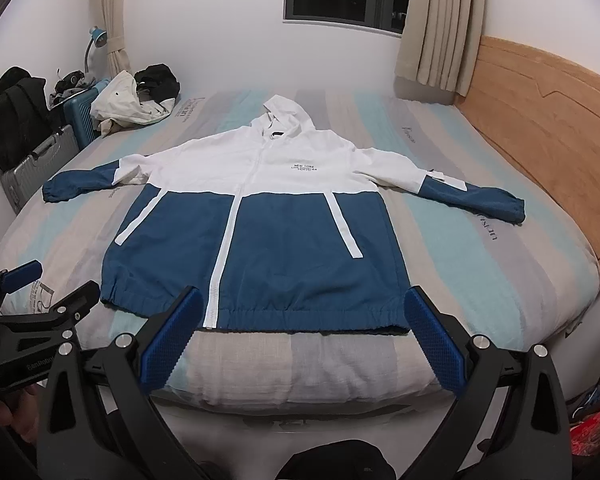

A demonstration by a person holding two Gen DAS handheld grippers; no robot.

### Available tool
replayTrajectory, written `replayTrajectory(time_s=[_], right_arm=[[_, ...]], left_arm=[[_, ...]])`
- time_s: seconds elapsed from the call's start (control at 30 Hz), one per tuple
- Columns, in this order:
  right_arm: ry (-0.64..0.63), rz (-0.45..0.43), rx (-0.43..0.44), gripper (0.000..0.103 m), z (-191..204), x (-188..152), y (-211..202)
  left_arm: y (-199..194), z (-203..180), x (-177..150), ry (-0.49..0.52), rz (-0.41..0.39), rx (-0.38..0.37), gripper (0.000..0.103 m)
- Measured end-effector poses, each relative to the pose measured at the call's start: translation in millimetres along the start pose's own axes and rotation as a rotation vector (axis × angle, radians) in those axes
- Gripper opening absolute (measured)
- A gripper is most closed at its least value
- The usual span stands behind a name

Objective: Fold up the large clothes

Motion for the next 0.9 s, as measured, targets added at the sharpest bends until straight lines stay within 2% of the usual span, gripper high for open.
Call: replayTrajectory(time_s=[0.9], right_arm=[[0.003,-0.006,-0.002,0.096,-0.7,-1.9,-1.8]], left_arm=[[-5.8,2.2,-1.5,-0.009,-0.003,0.019,0.097]])
Point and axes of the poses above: each gripper's, at about its wrist camera, not at the fingertips, and y roughly the way its jaws point, z to its left, x to its top, the point moved 10 cm from there along y, roughly the way its jaws point, and after that the axes turned 12 degrees about z, right-handed, at the moved point
